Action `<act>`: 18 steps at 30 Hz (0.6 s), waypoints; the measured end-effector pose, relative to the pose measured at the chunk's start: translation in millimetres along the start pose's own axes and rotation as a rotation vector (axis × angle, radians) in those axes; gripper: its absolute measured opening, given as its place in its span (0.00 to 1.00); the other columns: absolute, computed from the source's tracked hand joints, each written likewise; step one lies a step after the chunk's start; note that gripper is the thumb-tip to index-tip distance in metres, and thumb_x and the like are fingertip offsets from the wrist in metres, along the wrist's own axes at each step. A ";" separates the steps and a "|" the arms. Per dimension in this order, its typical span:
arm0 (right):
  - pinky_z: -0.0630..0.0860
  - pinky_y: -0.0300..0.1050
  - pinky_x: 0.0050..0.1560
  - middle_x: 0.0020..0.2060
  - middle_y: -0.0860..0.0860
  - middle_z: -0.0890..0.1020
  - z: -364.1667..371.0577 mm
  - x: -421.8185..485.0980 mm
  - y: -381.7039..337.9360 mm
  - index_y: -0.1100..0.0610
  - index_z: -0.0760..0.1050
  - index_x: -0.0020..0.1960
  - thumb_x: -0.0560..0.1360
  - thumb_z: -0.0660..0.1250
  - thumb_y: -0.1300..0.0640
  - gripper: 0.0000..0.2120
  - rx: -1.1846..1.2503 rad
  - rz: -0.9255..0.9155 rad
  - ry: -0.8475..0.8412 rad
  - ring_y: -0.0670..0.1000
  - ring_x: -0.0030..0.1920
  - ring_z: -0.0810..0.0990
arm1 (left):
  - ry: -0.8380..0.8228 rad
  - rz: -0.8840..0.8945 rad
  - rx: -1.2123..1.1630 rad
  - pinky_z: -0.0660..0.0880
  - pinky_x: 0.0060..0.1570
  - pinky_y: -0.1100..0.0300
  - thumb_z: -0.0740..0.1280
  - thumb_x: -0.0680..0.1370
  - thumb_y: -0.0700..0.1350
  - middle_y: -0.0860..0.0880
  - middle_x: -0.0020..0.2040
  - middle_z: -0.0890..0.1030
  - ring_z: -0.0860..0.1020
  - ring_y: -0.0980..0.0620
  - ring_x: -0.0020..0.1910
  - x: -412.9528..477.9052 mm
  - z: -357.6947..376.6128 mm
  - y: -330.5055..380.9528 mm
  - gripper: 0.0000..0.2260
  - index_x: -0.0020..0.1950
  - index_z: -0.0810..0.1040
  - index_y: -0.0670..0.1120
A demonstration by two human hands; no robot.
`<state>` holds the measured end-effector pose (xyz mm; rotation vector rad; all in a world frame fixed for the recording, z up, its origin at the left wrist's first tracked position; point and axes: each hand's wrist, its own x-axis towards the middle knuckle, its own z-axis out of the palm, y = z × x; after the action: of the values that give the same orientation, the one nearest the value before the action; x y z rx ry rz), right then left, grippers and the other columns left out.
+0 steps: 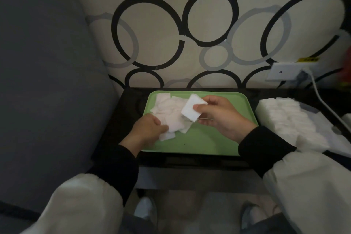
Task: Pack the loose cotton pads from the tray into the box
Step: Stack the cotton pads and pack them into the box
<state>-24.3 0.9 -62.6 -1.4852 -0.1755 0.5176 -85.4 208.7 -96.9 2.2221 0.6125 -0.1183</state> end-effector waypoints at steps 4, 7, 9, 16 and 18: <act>0.79 0.42 0.39 0.50 0.60 0.83 -4.7 2.3 -0.2 0.59 0.76 0.49 0.76 0.69 0.64 0.04 -0.033 0.001 0.051 0.53 0.43 0.82 | -0.028 -0.002 0.168 0.72 0.47 0.56 0.77 0.72 0.52 0.41 0.55 0.78 0.77 0.45 0.52 -5.3 9.5 3.6 0.25 0.61 0.76 0.38; 0.78 0.43 0.40 0.50 0.60 0.83 -4.5 2.5 0.6 0.61 0.76 0.52 0.76 0.69 0.64 0.05 -0.038 0.003 0.055 0.53 0.43 0.82 | 0.054 -0.011 0.240 0.71 0.52 0.58 0.76 0.72 0.57 0.42 0.63 0.75 0.76 0.43 0.60 -9.0 16.2 4.6 0.31 0.66 0.72 0.41; 0.77 0.43 0.41 0.48 0.59 0.83 -3.1 1.6 0.5 0.64 0.76 0.55 0.76 0.69 0.64 0.09 -0.052 0.006 0.052 0.53 0.42 0.82 | 0.103 -0.033 0.261 0.71 0.55 0.56 0.76 0.70 0.58 0.43 0.65 0.75 0.75 0.42 0.63 -10.5 20.5 4.0 0.34 0.67 0.69 0.41; 0.76 0.43 0.40 0.44 0.56 0.82 -4.1 -0.3 1.8 0.60 0.75 0.49 0.76 0.69 0.65 0.04 -0.073 0.002 0.034 0.54 0.42 0.80 | 0.076 -0.023 0.179 0.72 0.57 0.57 0.76 0.73 0.44 0.41 0.63 0.77 0.76 0.42 0.62 -13.7 13.8 10.8 0.22 0.64 0.75 0.40; 0.76 0.44 0.41 0.44 0.56 0.82 -6.1 -0.6 1.7 0.60 0.76 0.48 0.76 0.69 0.65 0.03 -0.075 0.003 0.040 0.54 0.43 0.80 | 0.027 -0.073 0.087 0.77 0.56 0.55 0.79 0.70 0.43 0.41 0.57 0.80 0.80 0.42 0.56 -5.9 7.8 6.5 0.21 0.59 0.77 0.40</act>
<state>-22.6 -4.8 -64.7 -1.5678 -0.1623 0.4877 -86.7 197.0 -96.0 2.2887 0.7161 -0.1551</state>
